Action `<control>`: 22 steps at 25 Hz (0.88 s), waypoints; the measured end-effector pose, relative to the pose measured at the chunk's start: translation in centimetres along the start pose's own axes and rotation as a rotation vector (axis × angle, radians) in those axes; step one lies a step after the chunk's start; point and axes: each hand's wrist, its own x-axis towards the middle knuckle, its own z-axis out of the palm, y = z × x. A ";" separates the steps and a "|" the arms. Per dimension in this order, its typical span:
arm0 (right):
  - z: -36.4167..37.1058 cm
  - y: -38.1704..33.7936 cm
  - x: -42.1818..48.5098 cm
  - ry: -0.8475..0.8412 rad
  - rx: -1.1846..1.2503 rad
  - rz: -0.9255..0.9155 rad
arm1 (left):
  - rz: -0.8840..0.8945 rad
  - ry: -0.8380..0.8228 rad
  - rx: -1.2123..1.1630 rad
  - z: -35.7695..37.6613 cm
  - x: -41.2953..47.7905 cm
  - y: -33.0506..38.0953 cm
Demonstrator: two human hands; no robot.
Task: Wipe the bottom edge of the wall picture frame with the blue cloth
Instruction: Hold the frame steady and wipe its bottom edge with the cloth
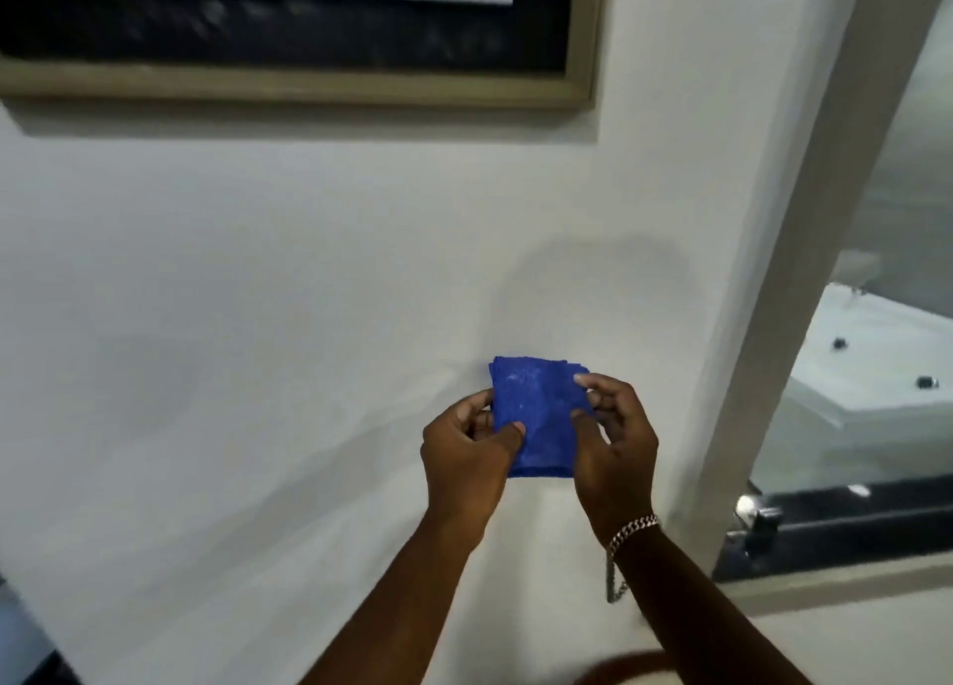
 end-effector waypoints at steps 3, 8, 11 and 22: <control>2.1 -6.7 3.5 -0.001 0.104 -0.129 | 0.253 0.032 0.040 -1.0 1.2 7.3; 4.9 -16.2 8.5 0.115 0.180 -0.428 | 0.643 0.107 0.110 -1.8 3.0 17.6; 6.4 -18.7 10.7 0.219 0.103 -0.563 | 0.755 0.129 0.153 -1.4 4.3 21.4; 12.9 -17.1 13.2 0.248 -0.466 -0.763 | 0.999 0.227 0.384 -3.3 9.1 26.1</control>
